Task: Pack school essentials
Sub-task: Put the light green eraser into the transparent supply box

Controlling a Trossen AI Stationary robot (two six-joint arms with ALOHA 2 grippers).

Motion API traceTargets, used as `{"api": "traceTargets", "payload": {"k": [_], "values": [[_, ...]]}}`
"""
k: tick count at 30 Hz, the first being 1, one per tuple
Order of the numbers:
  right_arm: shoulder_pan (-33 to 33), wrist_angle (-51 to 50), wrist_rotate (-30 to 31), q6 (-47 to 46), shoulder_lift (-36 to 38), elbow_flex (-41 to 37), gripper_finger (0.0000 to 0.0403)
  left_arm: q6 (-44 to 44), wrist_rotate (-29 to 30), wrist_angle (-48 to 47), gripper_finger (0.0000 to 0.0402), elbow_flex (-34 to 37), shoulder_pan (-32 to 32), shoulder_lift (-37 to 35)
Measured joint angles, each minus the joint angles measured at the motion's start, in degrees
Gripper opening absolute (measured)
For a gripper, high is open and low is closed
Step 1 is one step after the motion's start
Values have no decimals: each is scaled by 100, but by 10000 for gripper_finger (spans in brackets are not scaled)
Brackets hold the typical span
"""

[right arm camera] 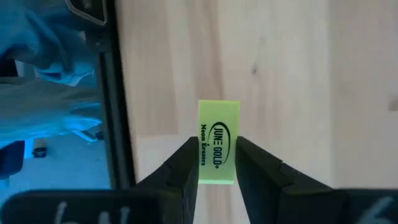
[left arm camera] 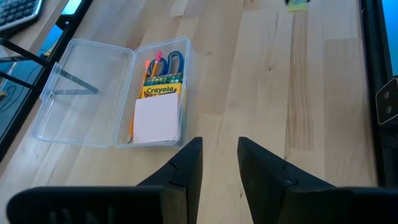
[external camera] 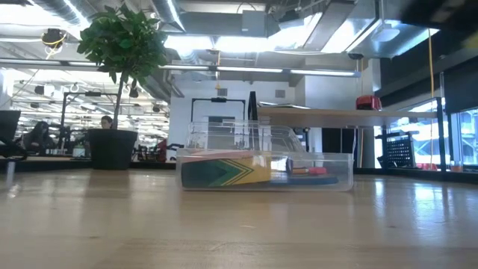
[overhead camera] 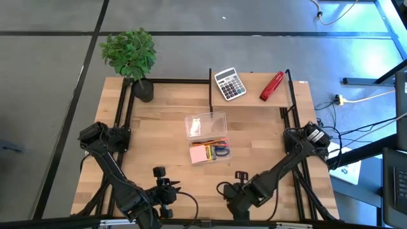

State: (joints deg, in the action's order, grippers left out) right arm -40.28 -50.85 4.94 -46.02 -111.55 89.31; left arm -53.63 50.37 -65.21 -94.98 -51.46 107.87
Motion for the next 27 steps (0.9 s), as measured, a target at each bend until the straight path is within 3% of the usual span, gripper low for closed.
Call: {"api": "traceTargets", "payload": {"k": [18,27], "values": [[1639,-492,307,3050,0,202,100,-31,-11,17,94,0,0,0],[2331,-647,602,3919,2,59,100,-177,-11,17,94,0,7,0]]}}
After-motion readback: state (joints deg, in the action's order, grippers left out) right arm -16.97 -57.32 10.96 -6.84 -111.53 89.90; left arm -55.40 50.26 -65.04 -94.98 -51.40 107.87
